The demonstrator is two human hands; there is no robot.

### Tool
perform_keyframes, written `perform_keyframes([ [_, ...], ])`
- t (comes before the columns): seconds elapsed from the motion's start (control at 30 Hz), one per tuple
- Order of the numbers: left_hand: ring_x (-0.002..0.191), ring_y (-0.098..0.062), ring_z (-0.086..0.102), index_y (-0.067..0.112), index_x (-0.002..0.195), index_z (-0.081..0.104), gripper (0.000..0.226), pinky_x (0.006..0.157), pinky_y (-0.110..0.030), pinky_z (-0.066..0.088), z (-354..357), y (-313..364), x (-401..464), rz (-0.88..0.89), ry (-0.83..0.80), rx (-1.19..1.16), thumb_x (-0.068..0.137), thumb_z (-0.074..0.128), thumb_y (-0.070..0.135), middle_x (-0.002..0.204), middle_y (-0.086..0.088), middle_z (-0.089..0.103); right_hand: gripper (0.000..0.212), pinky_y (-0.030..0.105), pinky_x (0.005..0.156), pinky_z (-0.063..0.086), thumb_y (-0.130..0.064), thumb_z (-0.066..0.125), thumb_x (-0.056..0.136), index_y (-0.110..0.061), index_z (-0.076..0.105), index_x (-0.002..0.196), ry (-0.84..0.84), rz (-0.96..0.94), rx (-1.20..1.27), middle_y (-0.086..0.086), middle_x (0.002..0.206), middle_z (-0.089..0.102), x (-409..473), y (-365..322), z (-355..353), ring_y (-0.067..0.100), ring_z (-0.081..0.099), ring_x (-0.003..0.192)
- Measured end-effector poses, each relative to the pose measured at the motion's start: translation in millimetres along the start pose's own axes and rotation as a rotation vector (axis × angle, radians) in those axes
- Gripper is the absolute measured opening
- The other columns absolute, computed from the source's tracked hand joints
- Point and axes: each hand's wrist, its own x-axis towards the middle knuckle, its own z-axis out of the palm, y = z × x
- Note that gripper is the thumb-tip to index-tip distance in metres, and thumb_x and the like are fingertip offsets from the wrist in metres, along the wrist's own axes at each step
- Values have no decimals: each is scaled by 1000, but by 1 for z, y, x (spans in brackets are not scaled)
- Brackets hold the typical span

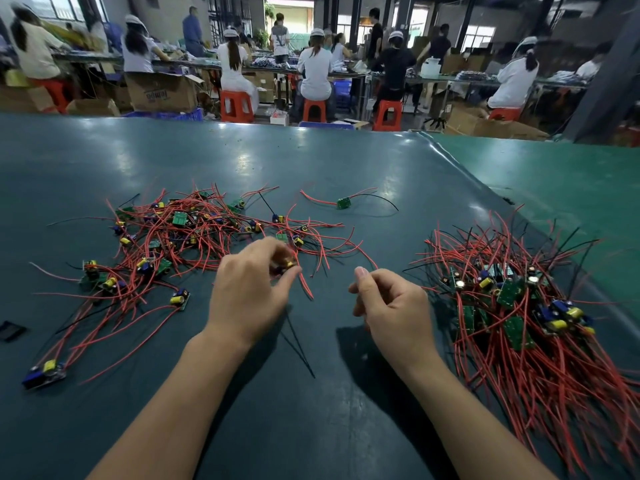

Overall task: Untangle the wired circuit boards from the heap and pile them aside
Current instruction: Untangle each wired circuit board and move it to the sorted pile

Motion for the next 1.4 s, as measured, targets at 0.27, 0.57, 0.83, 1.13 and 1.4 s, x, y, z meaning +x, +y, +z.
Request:
perform_keyframes([
  [0.27,85,-23,65,7,100,68,20,75,-43,53,23,23,-14,377,12,-224,81,74,11,93,-2,71,8,17,40,40,-10,63,92,-14,70,94,-176,109,351,1,70,68,1,-7,1,8,57,49],
  [0.57,83,-29,64,1,93,74,23,81,-37,52,28,18,-7,414,206,-40,71,79,1,92,-6,72,16,27,40,46,-8,63,93,-23,69,93,-77,40,180,1,81,71,-2,-8,7,14,61,53],
  [0.83,93,-21,65,1,75,66,21,80,-35,53,31,28,-13,384,153,-552,68,59,-17,95,-9,65,35,13,35,26,-52,61,79,-19,73,77,-315,457,608,1,56,54,8,-13,-1,8,39,36],
  [1.13,94,-21,65,19,103,60,31,83,-34,54,52,38,-26,112,4,-751,79,78,13,101,3,62,21,16,32,32,-16,70,85,-14,70,65,-47,429,616,3,54,57,8,-10,3,7,42,35],
  [1.4,67,-9,63,4,93,68,26,66,-20,52,45,40,-22,-243,-188,-1038,78,70,25,74,0,70,20,19,35,31,-16,70,85,-19,56,71,-126,420,642,3,57,57,11,-15,-4,9,44,39],
])
